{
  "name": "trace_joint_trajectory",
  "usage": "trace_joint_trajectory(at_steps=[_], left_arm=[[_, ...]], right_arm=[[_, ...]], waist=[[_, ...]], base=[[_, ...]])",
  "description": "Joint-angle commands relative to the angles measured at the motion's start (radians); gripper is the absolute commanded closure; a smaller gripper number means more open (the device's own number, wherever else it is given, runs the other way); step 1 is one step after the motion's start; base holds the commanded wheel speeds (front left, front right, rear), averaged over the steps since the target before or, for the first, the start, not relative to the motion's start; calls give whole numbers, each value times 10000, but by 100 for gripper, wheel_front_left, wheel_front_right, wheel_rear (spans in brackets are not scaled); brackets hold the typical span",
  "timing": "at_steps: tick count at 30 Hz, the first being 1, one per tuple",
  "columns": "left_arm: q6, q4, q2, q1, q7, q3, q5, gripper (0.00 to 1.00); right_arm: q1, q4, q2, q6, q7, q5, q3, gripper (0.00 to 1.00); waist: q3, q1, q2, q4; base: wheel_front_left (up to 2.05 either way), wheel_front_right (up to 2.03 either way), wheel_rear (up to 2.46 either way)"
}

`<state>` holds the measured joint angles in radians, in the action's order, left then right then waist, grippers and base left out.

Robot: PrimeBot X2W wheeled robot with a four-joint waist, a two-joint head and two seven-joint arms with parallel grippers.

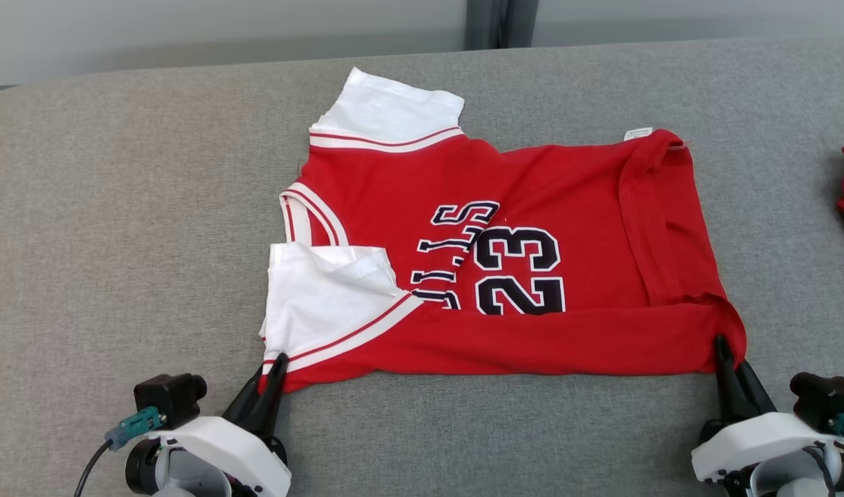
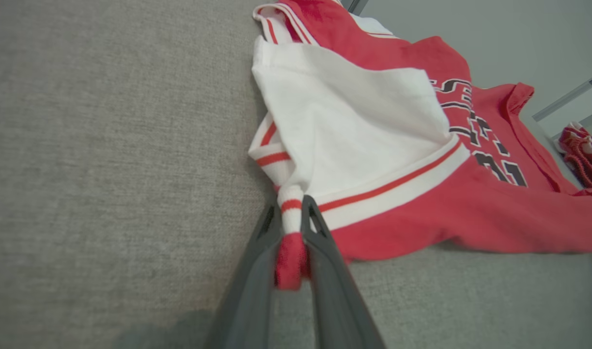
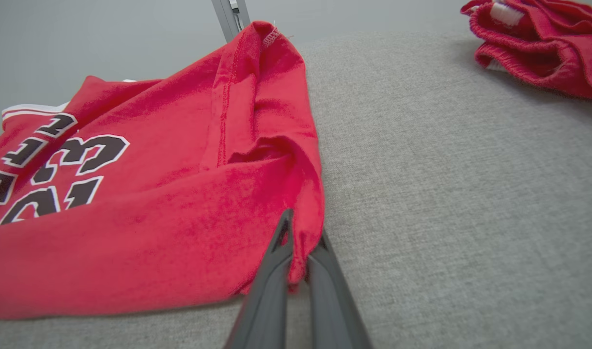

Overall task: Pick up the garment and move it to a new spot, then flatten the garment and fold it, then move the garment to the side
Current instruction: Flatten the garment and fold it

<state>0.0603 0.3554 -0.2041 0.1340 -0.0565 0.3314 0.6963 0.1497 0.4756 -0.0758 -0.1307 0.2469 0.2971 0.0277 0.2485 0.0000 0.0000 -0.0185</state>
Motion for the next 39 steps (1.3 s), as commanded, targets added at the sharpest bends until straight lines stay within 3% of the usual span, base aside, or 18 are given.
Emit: trace_joint_trajectory(at_steps=[1,21,22,23,24,35,39], left_arm=[[-81,-195,-74,-152,-4,-65,86,100],[-1352,-3048,-497,-3049,1099,143,357,100],[-1395,-3039,-466,-3068,1095,149,360,62],[-1423,-3012,-435,-3069,1113,168,371,0],[-1457,-2994,-440,-3011,1015,146,289,0],[-2114,-3308,-417,-1847,-1217,-242,-1291,0],[-2312,-3192,-533,-1369,-1568,-344,-1757,0]], right_arm=[[-171,-171,-87,-1,20,37,20,100],[-3061,-2572,108,-1,-1887,-182,1124,100],[-3063,-2577,115,-1,-1918,-220,1119,79],[-3045,-2582,131,-1,-1913,-291,1102,34],[-2999,-2628,149,-1,-1891,-323,1075,0],[-2099,-3849,85,-1,-972,-626,838,0],[-1767,-4213,104,-1,-926,-813,842,0]], waist=[[-78,0,0,90],[-1122,0,0,514],[-1133,0,0,509],[-1137,0,0,500],[-1139,0,0,486],[-1046,0,0,280],[-1080,0,0,266]], base=[[0,0,0],[0,0,0],[0,0,0],[0,0,0],[0,0,0],[0,0,0],[0,0,0]])
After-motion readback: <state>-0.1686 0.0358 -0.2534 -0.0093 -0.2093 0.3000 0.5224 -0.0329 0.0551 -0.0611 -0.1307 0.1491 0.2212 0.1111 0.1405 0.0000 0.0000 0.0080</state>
